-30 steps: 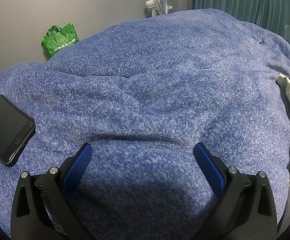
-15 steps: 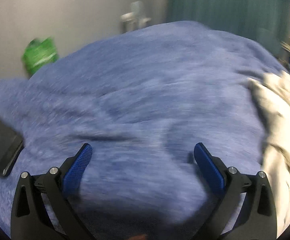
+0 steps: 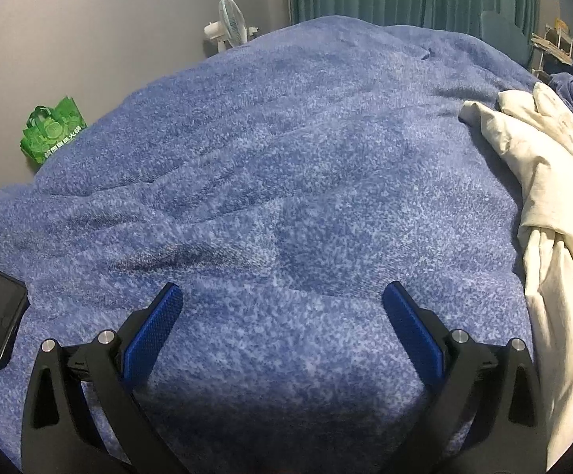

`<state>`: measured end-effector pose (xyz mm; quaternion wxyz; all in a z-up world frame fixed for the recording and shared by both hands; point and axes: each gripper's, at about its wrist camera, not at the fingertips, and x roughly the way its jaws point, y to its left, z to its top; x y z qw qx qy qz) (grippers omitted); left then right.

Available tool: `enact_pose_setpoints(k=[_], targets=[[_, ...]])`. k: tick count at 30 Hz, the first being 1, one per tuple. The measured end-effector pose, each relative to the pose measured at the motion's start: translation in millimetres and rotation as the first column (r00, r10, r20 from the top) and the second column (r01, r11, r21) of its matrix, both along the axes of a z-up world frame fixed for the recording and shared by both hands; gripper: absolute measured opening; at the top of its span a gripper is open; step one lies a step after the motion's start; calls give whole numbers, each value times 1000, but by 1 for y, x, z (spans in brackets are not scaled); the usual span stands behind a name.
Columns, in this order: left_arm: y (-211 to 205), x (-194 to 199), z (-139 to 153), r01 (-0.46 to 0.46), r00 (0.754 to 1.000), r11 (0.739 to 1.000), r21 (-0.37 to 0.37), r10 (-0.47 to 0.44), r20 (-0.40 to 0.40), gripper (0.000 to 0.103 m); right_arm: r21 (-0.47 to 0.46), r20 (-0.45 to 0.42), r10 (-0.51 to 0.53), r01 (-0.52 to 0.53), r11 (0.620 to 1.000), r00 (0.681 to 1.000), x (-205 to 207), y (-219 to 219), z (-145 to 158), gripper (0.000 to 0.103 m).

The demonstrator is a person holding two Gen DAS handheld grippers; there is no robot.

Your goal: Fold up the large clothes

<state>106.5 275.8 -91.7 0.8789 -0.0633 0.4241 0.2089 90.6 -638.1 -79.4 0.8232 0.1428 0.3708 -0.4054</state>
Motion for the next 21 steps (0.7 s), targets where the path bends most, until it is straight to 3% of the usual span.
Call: enact_pose_setpoints(k=[21], targets=[[0,0,2,0,1000,1000,-7,0,3,97,0,0,0,0,1000,1000,0,0,0,98]])
